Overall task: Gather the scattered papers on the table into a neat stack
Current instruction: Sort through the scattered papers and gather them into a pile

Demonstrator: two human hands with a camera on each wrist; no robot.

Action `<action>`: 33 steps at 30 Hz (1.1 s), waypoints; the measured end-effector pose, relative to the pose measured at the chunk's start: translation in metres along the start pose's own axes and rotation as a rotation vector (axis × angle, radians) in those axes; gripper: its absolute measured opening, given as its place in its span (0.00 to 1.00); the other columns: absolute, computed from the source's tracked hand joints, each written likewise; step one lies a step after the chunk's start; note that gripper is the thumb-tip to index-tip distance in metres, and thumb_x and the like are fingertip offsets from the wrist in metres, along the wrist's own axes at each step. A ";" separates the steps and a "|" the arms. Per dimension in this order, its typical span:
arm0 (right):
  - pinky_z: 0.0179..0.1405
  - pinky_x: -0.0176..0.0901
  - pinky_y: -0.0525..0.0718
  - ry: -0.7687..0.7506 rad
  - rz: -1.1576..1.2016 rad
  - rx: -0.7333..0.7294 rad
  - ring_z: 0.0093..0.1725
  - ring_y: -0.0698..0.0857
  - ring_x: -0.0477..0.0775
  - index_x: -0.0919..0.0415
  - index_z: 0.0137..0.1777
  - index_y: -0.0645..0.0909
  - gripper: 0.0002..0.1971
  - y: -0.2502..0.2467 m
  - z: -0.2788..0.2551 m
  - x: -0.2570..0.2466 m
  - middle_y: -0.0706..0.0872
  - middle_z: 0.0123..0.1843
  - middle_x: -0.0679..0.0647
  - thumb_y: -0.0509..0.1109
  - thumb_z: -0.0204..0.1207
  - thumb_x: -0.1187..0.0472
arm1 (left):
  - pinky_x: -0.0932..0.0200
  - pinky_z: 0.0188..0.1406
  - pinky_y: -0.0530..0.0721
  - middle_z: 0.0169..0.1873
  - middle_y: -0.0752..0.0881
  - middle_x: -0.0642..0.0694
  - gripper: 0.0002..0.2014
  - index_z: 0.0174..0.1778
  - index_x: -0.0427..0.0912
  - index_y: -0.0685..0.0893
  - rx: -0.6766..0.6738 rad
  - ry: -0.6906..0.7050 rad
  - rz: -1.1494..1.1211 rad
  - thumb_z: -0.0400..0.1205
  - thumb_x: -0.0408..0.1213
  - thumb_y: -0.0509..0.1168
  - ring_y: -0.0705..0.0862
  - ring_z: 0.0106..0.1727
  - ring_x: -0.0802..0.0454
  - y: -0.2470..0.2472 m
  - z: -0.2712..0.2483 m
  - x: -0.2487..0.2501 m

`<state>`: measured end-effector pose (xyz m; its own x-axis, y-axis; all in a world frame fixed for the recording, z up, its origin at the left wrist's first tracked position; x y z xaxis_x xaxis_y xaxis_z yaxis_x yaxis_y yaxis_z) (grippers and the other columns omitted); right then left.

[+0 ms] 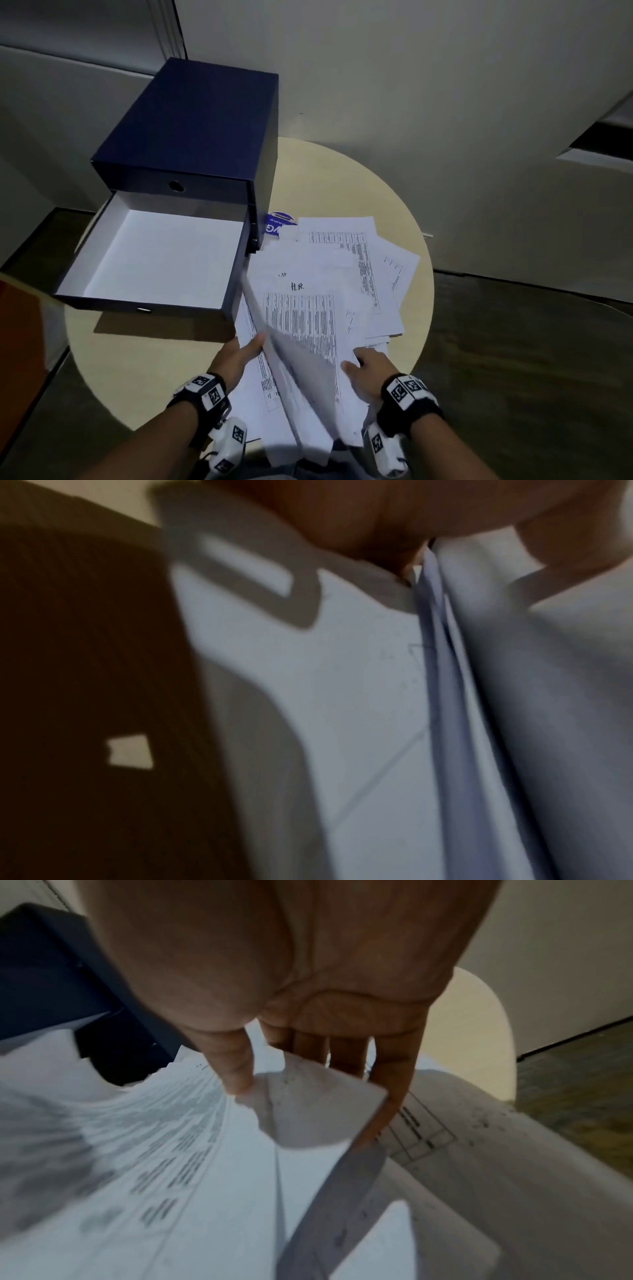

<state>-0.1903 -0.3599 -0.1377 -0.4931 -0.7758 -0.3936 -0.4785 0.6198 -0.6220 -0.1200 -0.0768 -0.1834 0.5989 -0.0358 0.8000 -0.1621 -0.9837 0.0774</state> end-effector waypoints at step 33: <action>0.47 0.48 0.80 0.356 0.493 0.604 0.50 0.83 0.67 0.67 0.66 0.77 0.15 -0.128 0.005 0.062 0.84 0.61 0.69 0.65 0.82 0.63 | 0.36 0.73 0.76 0.61 0.88 0.52 0.40 0.70 0.50 0.80 0.050 -0.054 0.154 0.60 0.53 0.79 0.85 0.65 0.44 -0.029 0.032 -0.047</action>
<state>-0.1558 -0.4879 -0.0858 -0.7899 -0.2882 -0.5412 0.2702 0.6287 -0.7292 -0.1179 -0.0527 -0.2423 0.6115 -0.1951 0.7668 -0.2166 -0.9734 -0.0748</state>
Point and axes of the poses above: each hand's wrist, its own z-axis towards the middle knuckle, its own y-axis out of the palm, x = y × z, the point moved 8 cm from there along z, towards the middle knuckle
